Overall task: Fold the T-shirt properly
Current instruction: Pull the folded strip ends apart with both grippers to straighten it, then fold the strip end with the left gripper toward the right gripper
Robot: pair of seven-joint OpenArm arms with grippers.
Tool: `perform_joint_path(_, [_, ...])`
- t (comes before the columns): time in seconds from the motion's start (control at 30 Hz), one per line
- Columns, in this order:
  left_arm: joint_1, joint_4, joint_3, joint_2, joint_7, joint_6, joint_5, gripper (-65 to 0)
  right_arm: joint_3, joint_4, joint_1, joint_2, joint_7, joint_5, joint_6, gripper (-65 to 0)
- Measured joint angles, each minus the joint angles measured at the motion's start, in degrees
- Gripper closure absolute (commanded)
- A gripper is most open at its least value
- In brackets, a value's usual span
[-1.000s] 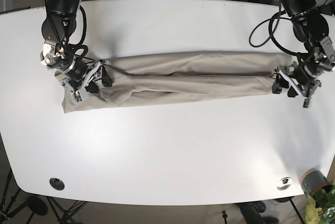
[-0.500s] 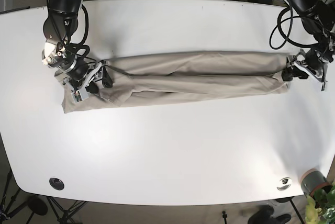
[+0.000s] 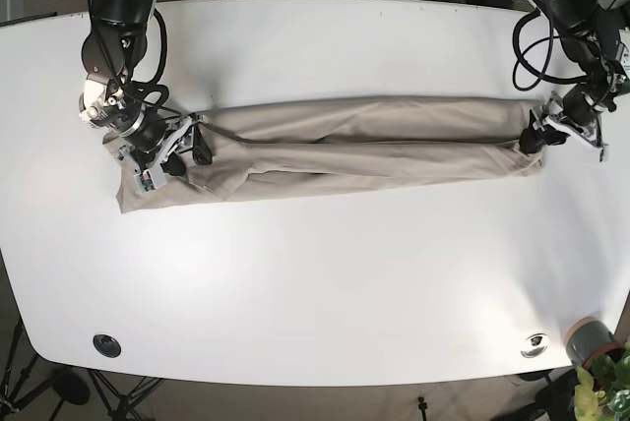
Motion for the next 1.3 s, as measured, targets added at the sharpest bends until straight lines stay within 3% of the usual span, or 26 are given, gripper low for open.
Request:
perform_joint_path(0.23, [-0.1,-0.4,3.5,-0.4,0.3,-0.2,-1.2,-40.6,0.0,0.0,0.0,0.0,0.0,0.0,0.0,-34.2])
perform_joint_path(0.33, [-0.3,-0.3,4.9,-0.2,0.5,-0.2,-1.1,-26.9,0.0,0.0,0.0,0.0,0.0,0.0,0.0,-34.2])
perform_joint_path(0.43, [0.0,-0.3,6.4,-0.1,0.7,-0.2,-1.1,-8.6,0.0,0.0,0.0,0.0,0.0,0.0,0.0,-34.2])
perform_joint_path(0.5, [0.1,-0.3,7.1,-0.1,0.7,-0.2,-1.0,-2.1,0.0,0.0,0.0,0.0,0.0,0.0,0.0,-34.2])
perform_joint_path(0.7, [0.3,0.3,7.2,0.1,1.3,-0.1,-0.9,-1.7,0.0,0.0,0.0,0.0,0.0,0.0,0.0,-34.2])
perform_joint_path(0.83, [2.5,8.7,7.5,0.9,4.1,0.3,1.9,-1.7,0.0,0.0,0.0,0.0,0.0,0.0,0.0,-34.2])
perform_joint_path(1.0, [6.3,23.3,7.7,4.2,3.7,0.1,1.4,-1.7,0.0,0.0,0.0,-0.2,0.0,0.0,0.0,-34.2])
perform_joint_path(1.17, [7.9,34.4,15.3,6.5,7.7,0.2,1.6,-1.7,0.0,0.0,0.0,-0.2,0.1,0.0,-0.02,-34.2])
perform_joint_path(1.3, [8.4,39.5,18.8,10.6,7.5,0.0,1.1,-1.9,0.0,0.0,0.0,-0.2,0.0,0.0,0.0,-34.2])
